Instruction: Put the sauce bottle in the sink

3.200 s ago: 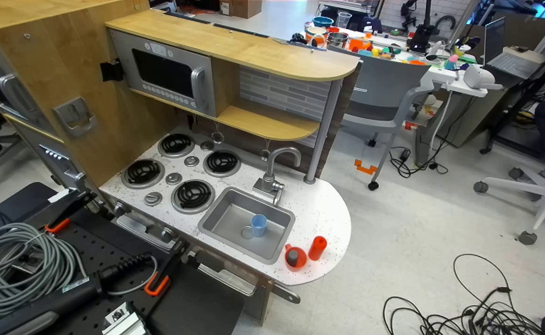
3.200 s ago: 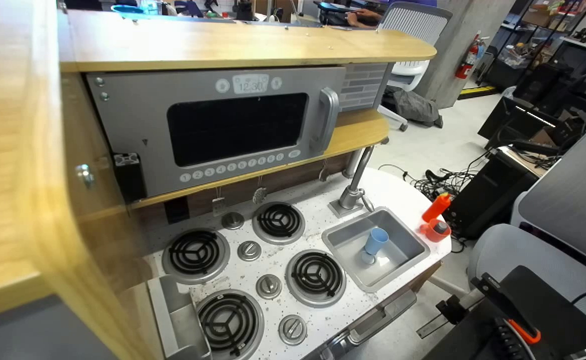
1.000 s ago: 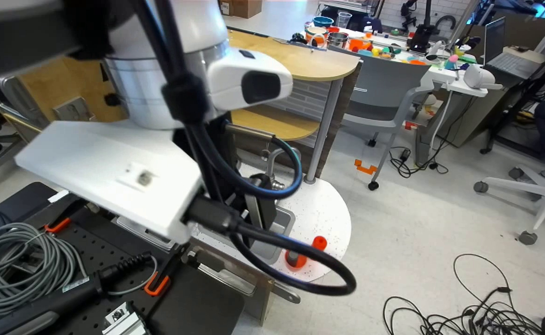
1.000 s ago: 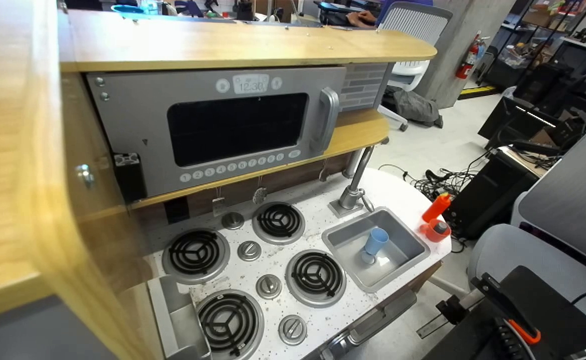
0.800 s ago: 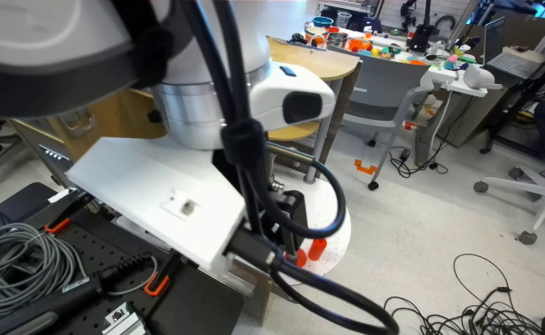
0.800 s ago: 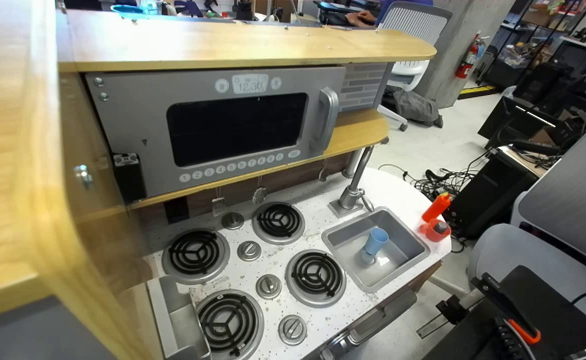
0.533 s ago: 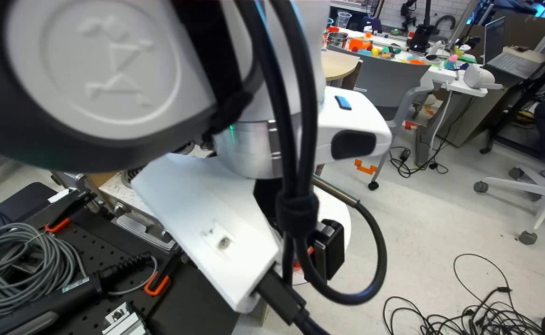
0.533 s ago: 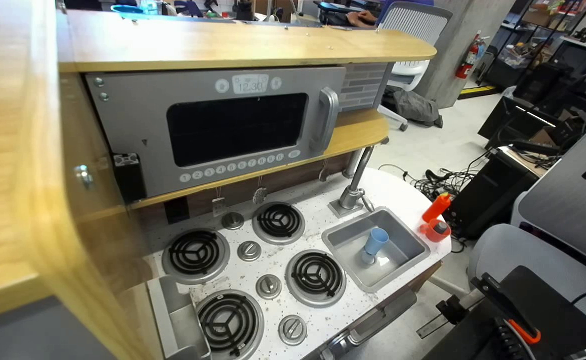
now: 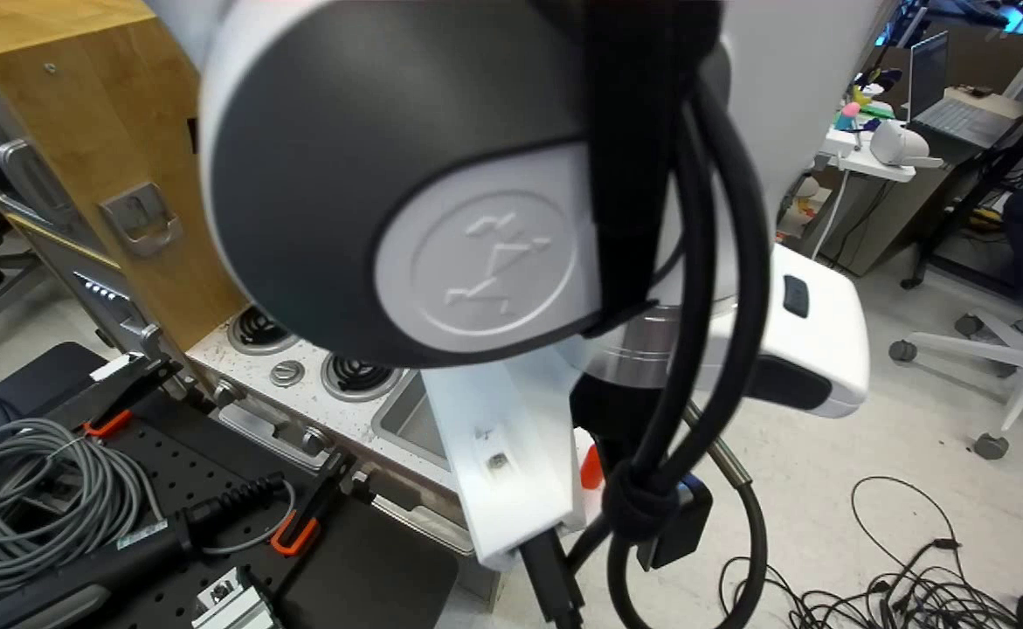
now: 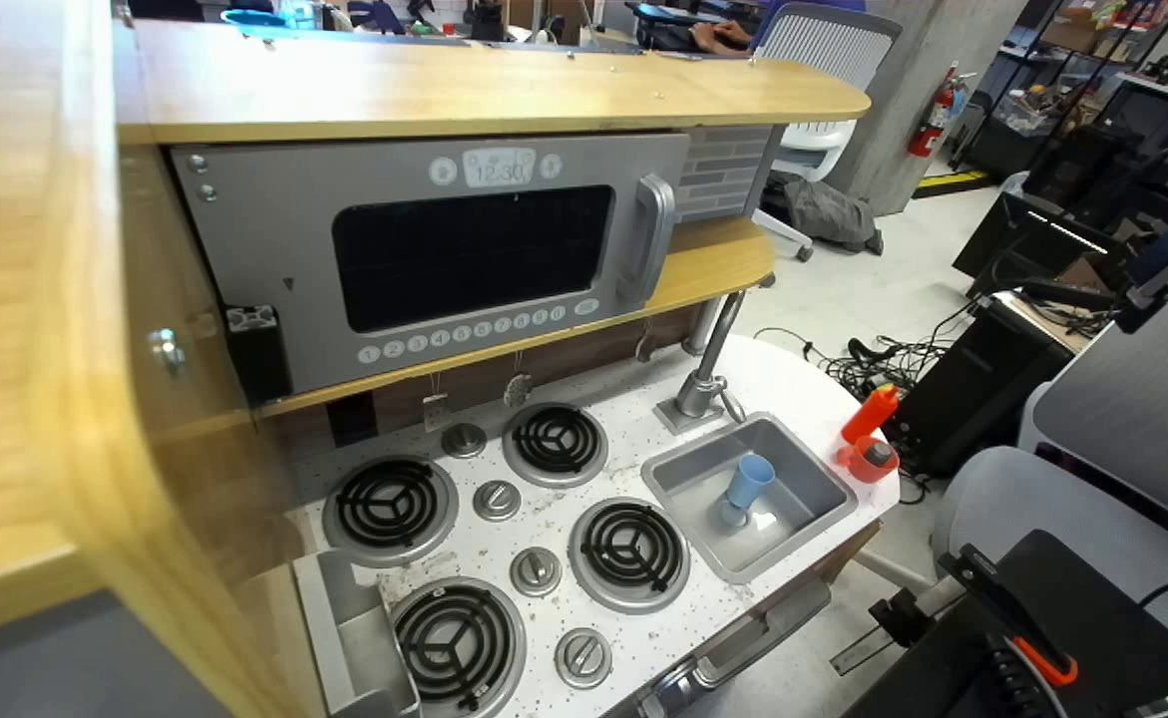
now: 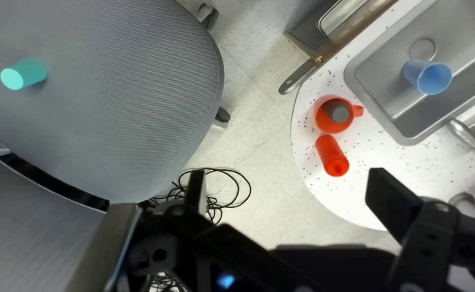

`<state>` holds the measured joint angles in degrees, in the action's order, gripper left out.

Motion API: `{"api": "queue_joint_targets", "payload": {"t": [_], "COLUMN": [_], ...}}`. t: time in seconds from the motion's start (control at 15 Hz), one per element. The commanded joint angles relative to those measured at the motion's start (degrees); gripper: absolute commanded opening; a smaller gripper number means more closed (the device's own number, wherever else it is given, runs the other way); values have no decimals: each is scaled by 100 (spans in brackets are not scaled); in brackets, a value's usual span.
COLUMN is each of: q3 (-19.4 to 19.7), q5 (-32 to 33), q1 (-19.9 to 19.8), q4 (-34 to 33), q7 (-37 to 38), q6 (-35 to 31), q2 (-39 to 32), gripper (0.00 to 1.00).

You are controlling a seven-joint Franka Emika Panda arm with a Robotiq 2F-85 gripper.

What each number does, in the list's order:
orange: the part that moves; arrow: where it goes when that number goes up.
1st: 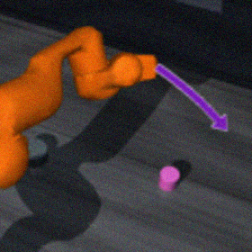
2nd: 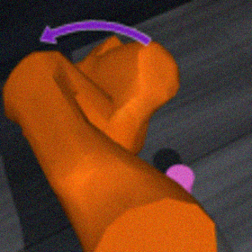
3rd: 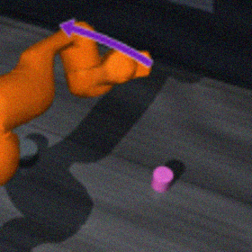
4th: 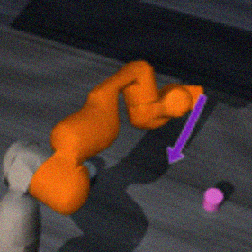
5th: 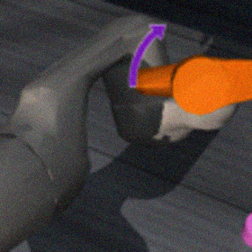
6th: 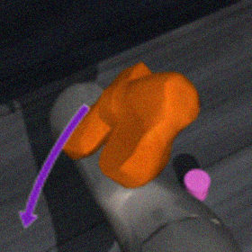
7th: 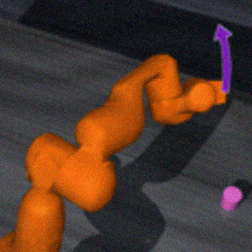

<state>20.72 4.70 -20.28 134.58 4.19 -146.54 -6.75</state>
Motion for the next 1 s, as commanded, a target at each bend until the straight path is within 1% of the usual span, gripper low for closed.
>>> {"api": "queue_joint_targets", "payload": {"t": [0.0, 0.27, 0.53, 0.67, 0.93], "q3": [-3, -18, -47, -50, -174], "q5": [-623, -1153, -1439, -1557, -1868], "q1": [-19, 53, 191, 255, 275], "q4": [-532, -934, -1395, -1671, -2166], "q7": [666, 1609, 2285, 2556, 2777], "q6": [-54, -368, -558, -583, -541], "q2": [-663, -1483, -2238, -2584, -3036], "gripper": [100, 100, 100, 100, 100]}}
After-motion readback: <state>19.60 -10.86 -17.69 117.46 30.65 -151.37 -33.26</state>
